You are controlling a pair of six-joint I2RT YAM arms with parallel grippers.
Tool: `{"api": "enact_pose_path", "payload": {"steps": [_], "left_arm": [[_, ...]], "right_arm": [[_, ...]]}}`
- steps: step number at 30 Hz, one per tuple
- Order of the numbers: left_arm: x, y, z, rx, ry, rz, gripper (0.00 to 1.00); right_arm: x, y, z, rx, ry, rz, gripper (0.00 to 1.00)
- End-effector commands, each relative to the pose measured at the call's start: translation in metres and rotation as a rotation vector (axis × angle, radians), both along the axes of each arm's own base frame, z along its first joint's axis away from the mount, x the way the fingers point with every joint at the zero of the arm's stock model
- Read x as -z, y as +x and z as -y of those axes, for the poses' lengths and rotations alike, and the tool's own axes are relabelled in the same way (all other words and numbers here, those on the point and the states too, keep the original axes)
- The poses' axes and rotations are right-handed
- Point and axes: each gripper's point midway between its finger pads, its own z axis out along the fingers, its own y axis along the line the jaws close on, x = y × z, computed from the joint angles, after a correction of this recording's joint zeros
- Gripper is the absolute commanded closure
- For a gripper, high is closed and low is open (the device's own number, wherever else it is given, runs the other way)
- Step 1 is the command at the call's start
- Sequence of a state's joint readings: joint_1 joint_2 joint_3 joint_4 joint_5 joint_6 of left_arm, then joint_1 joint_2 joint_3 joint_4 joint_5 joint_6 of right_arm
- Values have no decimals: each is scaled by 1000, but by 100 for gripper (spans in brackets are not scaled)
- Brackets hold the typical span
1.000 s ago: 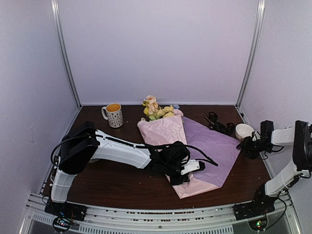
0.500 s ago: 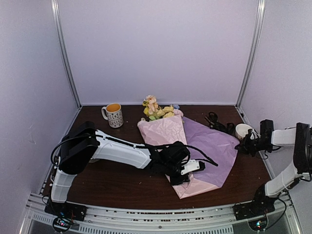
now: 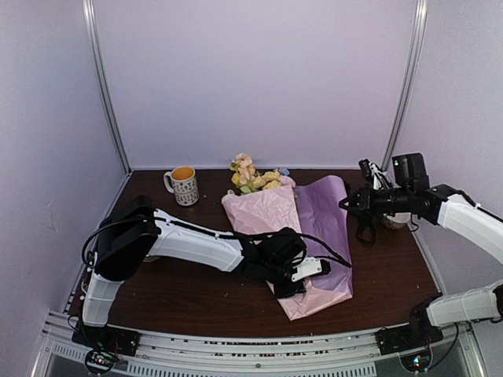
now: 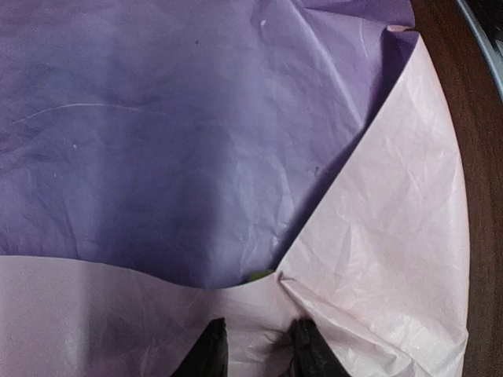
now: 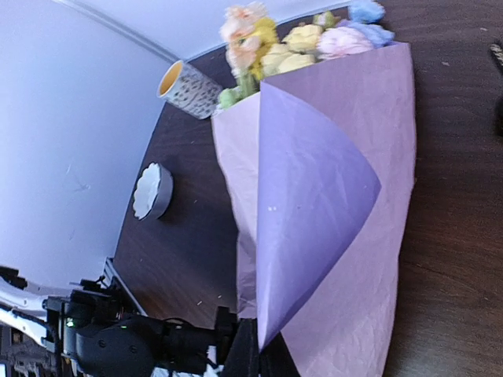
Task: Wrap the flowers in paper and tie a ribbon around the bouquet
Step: Fold the two-thirds-folded wrapping paper at the center of the board.
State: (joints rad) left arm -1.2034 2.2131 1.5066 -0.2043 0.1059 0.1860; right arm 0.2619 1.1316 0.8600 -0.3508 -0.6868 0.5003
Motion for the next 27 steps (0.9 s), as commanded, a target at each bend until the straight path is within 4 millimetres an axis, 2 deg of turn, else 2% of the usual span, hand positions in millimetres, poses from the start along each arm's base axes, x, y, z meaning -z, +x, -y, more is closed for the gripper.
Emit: {"api": "enact_pose_path", "payload": {"steps": [1,4,8,12,14,18,24,27], "left_arm": [[83,-2,-78,-41,323,-60,68],[85,-2,-79,-40,319,-57,68],[86,-1,-79,-40,317,-50,68],[86,-1,-80,-42,316,-45,68],[87,-1,-80,-41,311,-43,68],[87,-2,-80,-37,305,-43,67],[83,-1,-78,-36,279,-35,67],[74,-1,-74,-36,244,-27,66]], "right_arm": [[-14,-3,-48,-93,-64,27,100],[-14,-6,-91,-209,-94,27,100],[-11,2,-141,-315,-143,32,100],[8,8,-183,-391,-171,-11,100],[26,11,-201,-426,-191,-49,100],[43,18,-222,-443,-179,-84,100],[81,33,-230,-418,-226,-135,100],[106,39,-233,-411,-253,-170,100]]}}
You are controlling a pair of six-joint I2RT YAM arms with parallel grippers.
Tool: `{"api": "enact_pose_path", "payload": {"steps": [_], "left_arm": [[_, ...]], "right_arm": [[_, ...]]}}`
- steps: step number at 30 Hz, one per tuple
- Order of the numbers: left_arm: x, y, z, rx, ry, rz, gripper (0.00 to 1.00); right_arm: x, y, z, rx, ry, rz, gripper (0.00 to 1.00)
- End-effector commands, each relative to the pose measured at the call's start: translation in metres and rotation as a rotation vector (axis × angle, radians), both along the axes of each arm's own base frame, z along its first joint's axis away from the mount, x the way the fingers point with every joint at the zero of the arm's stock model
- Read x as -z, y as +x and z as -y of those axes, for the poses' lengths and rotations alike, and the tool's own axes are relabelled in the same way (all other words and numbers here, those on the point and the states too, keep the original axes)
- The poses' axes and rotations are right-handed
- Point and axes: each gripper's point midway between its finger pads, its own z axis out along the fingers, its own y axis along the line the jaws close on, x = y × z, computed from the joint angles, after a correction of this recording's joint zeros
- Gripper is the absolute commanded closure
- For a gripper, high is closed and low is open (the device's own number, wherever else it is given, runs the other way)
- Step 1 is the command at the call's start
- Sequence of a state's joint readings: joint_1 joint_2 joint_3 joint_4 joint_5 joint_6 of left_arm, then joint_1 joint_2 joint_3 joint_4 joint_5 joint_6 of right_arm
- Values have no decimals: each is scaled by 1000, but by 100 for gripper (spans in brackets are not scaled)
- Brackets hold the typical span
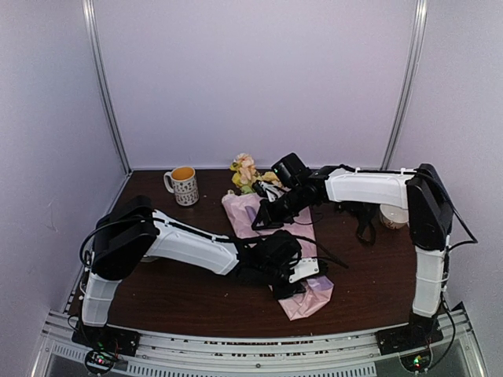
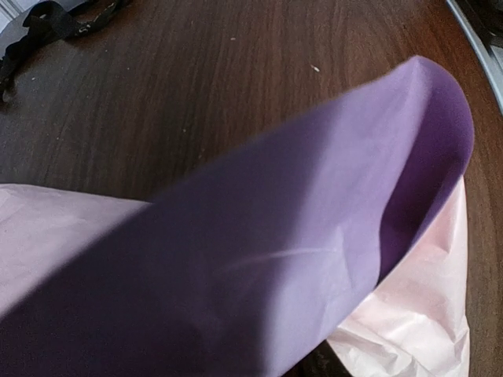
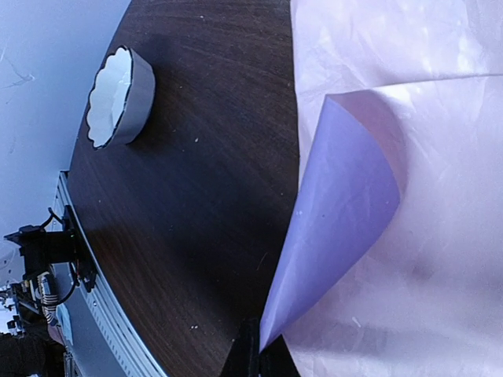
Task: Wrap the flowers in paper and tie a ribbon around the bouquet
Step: Fold the two-thirds-folded wrapping paper at the center of the board.
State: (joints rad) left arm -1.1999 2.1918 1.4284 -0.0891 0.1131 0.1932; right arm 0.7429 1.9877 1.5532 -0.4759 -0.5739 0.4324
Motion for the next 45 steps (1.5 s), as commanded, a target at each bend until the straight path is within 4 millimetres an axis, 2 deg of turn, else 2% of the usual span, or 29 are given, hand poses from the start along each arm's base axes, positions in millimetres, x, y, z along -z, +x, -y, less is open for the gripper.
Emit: {"api": "enact_pose_path", "payload": {"steps": [1,6,10,18,23,28,31,35,37,40,42,44,45], "left_arm": [[70,-1,-73,-46,286,-42,66],[41,5,-71,-72,206,10,63],[11,1,-76,-74,137,58,60],[-40,-12,-88,-79,14,51,56],[-62,-9,-97,-125,-64,26,55],[-80,19,-111,-234,-206,-110,57],[-88,36,-124,-293,-256,-99,59],[-93,49,-136,-317,-289,-105,60],[-86,68,-148,-394,-310,-150,61],[-60,109,-174,-616,-295,-254,71],[-48,133,-191,-751,-278,-261,75],[-45,146,-197,-813,-300,-253,74],[-44,149,-194,-811,-307,-257,74]], "right_arm": [[23,15,-6,27,-37,-10,100],[59,15,0,65,-90,-61,100],[79,13,6,99,-103,-98,100],[97,11,11,143,-115,-131,100],[99,9,13,151,-121,-134,100],[98,7,16,157,-120,-133,100],[97,6,18,161,-121,-131,100],[96,6,18,164,-117,-130,100],[94,6,17,165,-113,-130,100],[88,6,17,164,-104,-122,100],[84,6,18,167,-100,-118,100],[80,5,18,168,-93,-115,100],[78,5,18,170,-86,-113,100]]}}
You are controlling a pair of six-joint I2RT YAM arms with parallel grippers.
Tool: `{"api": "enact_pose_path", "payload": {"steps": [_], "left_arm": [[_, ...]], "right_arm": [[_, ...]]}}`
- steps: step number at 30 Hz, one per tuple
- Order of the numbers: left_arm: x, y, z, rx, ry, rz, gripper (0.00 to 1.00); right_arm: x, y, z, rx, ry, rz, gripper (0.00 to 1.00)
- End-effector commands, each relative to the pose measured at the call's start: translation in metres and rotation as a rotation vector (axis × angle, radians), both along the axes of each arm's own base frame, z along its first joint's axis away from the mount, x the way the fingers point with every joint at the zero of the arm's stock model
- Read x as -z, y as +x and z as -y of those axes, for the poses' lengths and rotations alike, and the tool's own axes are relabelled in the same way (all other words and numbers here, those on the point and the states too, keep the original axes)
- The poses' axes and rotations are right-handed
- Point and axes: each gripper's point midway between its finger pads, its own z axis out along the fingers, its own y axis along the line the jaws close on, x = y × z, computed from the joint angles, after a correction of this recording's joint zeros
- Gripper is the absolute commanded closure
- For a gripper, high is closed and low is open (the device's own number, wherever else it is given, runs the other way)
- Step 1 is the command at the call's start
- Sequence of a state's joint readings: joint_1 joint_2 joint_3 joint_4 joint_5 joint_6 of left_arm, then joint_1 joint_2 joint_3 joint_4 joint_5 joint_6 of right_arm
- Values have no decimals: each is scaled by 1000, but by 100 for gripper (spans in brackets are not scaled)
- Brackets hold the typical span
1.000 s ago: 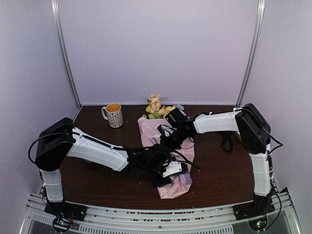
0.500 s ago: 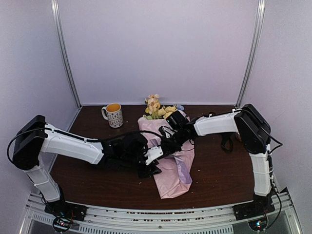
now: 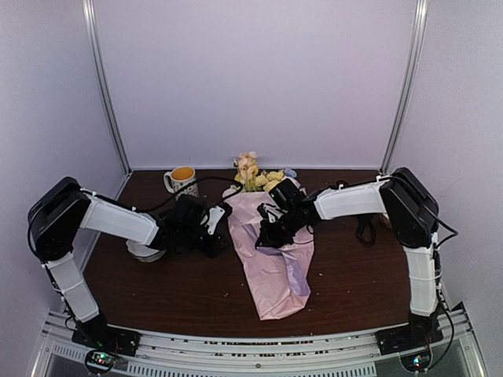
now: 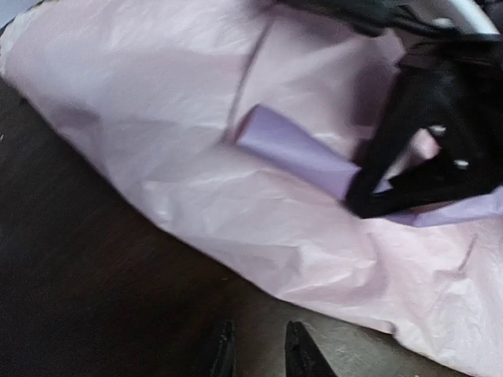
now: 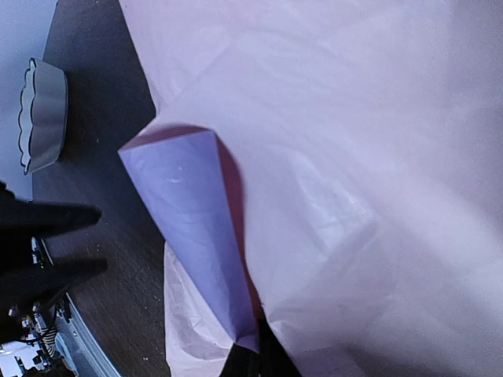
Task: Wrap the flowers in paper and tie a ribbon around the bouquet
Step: Fold the two-thirds-folded wrapping paper at the center of the board, then pass from the left arm to the right
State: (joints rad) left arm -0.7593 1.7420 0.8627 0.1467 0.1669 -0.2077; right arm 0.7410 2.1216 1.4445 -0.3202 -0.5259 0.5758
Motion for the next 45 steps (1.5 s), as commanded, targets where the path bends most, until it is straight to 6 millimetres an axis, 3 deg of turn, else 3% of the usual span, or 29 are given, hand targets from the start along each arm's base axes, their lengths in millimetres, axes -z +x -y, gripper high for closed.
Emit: {"api": "enact_pose_path", "payload": {"steps": [1,4,6,11,15,22,24,26,28,30,37,41,45], "left_arm": [[-1,27,6,-117,-72,-29,73],[15,34,15,-119,-22,-72,72],[32,36,12,-141,28,-100,72],[46,35,19,-130,42,-127,72],[50,37,24,-125,26,-133,72],[55,33,33,-113,-46,-164,75],[49,32,37,-105,-102,-164,75],[37,30,41,-84,-161,-145,74],[14,22,48,-24,-237,-89,72],[3,10,45,27,-203,-43,70],[-6,-12,26,51,-159,-46,63],[-32,-26,26,82,-239,-53,57],[-54,-38,40,119,-351,-154,50]], "right_arm": [[-14,0,10,33,-8,22,100],[-29,-1,7,47,31,33,100],[-50,-1,0,50,76,61,100],[-108,-4,-27,68,233,120,100],[-130,-6,-50,88,337,124,100],[-104,5,-61,225,403,75,100],[-85,6,-62,256,391,52,100],[-66,7,-62,267,357,34,100],[-46,7,-60,271,313,15,100],[-35,11,-52,301,300,5,100],[-31,18,-56,295,256,6,100],[-25,18,-53,302,232,5,100],[-25,20,-52,310,227,13,100]]}}
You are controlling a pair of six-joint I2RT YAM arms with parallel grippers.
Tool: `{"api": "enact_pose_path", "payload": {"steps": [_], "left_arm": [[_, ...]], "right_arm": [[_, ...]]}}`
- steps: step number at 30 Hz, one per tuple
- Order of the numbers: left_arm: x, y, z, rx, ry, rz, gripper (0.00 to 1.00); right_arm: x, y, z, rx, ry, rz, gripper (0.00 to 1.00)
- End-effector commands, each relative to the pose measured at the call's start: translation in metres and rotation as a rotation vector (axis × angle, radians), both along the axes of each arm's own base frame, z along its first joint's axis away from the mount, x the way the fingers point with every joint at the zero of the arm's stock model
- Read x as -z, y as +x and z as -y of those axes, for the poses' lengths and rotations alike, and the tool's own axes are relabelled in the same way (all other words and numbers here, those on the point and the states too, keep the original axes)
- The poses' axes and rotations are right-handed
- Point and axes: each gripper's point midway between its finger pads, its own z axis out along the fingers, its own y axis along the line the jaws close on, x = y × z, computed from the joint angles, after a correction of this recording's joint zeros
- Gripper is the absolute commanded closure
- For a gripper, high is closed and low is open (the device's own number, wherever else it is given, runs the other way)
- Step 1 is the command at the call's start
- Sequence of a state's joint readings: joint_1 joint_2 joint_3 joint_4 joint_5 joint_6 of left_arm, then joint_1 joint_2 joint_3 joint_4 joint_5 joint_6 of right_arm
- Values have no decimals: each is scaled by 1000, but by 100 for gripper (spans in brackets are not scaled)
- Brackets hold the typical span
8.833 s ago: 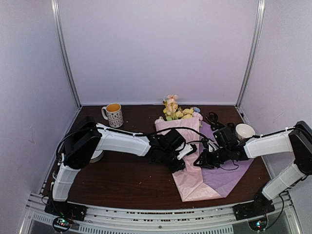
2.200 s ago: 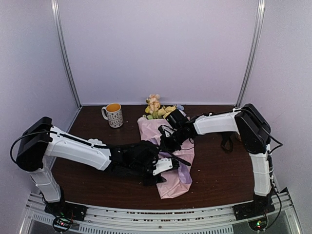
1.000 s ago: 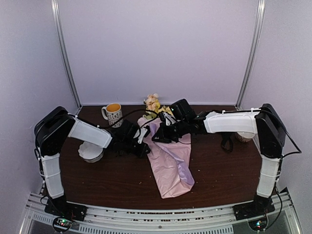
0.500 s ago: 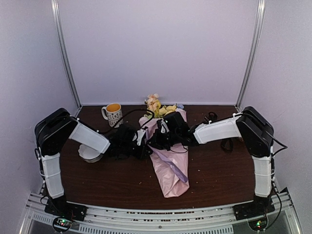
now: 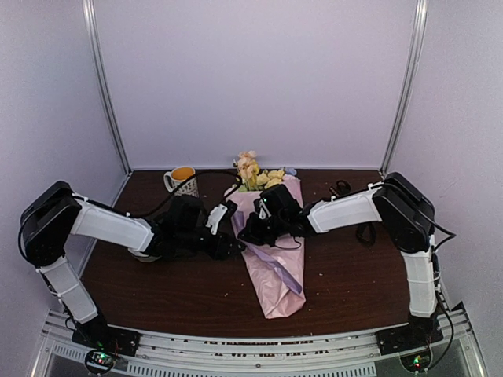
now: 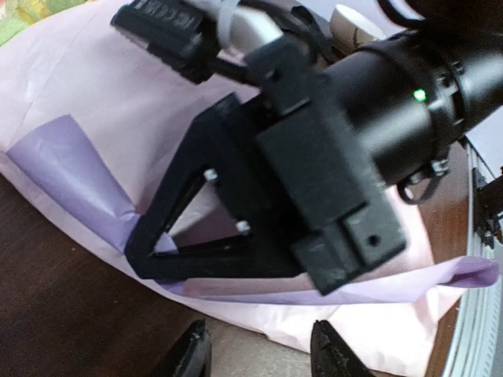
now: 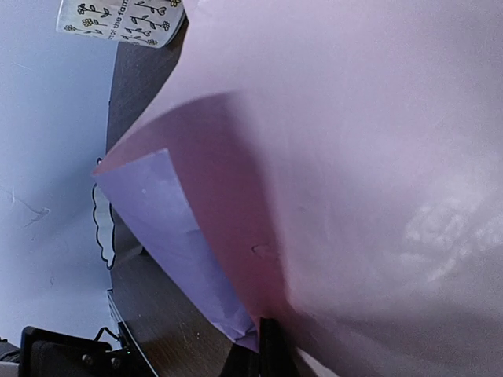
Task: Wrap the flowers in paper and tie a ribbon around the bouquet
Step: Pass from the left arm to the right
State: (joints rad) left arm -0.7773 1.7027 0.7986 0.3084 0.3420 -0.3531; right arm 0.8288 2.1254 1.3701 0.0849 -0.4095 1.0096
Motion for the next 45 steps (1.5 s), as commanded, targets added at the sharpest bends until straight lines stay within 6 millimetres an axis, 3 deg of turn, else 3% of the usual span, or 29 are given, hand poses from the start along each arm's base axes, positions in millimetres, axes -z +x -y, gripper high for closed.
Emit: {"api": "enact_pose_path", "payload": {"steps": [1,3,8,12,16,21,23,27,33,39,45], "left_arm": [[-29,-12,16,48,-148,-98,45],[-27,-11,19,28,-166,-143,37],[-3,-5,25,-2,-124,-239,31],[-22,-6,41,66,-245,-207,7],[-31,-4,47,100,-282,-159,6],[-20,-2,51,103,-276,-184,16],[-18,-2,53,114,-283,-191,29],[-6,-3,52,114,-262,-220,67],[-6,-6,52,109,-300,-238,92],[9,-2,46,76,-292,-278,96],[28,2,42,70,-273,-308,99]], "right_arm": [[2,7,3,26,-34,20,100],[1,8,3,32,-41,28,100],[-13,11,2,36,-36,64,100],[-16,10,0,20,-75,88,100],[-11,4,-5,-15,-116,93,100],[-11,1,-2,-39,-157,111,100],[-11,-1,-2,-44,-167,116,100],[-13,-3,0,-49,-166,122,100],[-29,-2,-2,-66,-167,159,99],[-62,-2,19,-92,-258,258,66],[-115,-23,51,-125,-283,366,54]]}}
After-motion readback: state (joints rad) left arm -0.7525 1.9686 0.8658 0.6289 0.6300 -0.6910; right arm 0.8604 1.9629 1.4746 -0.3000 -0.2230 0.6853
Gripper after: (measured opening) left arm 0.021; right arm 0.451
